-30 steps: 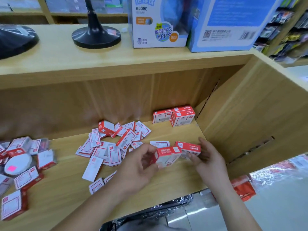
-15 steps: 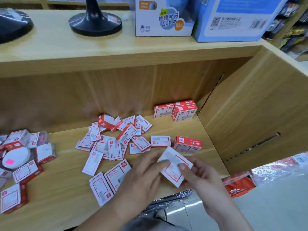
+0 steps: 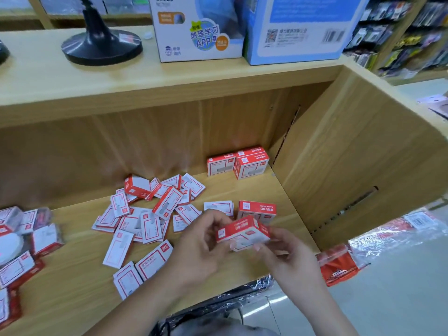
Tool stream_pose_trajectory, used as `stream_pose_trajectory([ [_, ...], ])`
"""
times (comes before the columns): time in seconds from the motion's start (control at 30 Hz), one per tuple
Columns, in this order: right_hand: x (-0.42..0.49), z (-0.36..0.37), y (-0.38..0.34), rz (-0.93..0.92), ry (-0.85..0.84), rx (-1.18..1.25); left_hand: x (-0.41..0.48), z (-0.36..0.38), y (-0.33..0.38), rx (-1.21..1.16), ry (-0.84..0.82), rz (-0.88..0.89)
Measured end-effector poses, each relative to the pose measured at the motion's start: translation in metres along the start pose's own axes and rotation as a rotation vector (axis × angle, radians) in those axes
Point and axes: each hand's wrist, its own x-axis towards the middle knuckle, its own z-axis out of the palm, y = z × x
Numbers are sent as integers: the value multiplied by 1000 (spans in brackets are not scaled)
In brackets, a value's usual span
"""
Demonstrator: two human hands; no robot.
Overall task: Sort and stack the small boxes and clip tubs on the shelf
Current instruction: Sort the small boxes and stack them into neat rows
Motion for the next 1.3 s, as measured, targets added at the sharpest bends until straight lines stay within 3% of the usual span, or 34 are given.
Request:
stream_pose_trajectory([
  [0.1,4,-12,10,-95,61,-97,13,0,-4,470,-75,296],
  [0.23,14,-14,25,-132,67,-221,24,18,-7,562,-65,420],
  [0.33,21,-13,35,-109,60,-256,19,24,-15,449,43,383],
  [0.4,28,-12,39,-90,-40,-324,17,19,-21,551,129,321],
  [0.5,36,-6,43,-57,-106,-357,22,15,-25,822,85,232],
  [0.6,47,-3,49,-98,-58,-314,35,29,-20,840,21,196],
  [0.9,107,0,38,-112,163,-208,98,55,7,819,157,110],
  [1.13,150,2,29,-150,156,-163,120,43,-7,886,198,117],
  [1.3,160,7,26,-25,-3,89,130,39,-12,1041,167,87],
])
